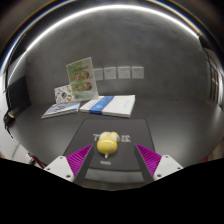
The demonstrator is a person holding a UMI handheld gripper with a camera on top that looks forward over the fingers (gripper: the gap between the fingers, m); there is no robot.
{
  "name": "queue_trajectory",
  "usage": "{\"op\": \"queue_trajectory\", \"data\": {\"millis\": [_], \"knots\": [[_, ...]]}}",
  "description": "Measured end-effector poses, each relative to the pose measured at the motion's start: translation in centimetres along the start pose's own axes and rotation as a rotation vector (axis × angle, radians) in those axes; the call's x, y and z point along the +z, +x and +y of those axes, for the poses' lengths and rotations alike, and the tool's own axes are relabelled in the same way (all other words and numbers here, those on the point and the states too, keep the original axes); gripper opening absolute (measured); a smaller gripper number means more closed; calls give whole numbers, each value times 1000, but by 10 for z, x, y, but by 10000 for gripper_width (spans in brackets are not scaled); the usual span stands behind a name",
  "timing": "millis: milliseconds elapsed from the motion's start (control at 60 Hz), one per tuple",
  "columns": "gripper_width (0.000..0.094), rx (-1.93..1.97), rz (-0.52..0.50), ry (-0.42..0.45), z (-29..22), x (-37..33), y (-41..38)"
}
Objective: Arrange mouse
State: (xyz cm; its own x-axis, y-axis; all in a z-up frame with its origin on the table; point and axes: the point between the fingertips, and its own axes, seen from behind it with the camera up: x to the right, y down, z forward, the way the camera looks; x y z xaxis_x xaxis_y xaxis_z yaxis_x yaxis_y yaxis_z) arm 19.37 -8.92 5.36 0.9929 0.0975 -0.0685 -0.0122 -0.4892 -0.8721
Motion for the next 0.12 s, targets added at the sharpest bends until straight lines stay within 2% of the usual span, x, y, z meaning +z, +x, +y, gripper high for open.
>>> {"op": "queue_trajectory", "data": {"millis": [117], "knots": [[839, 36, 63, -18, 30, -50, 31]]}}
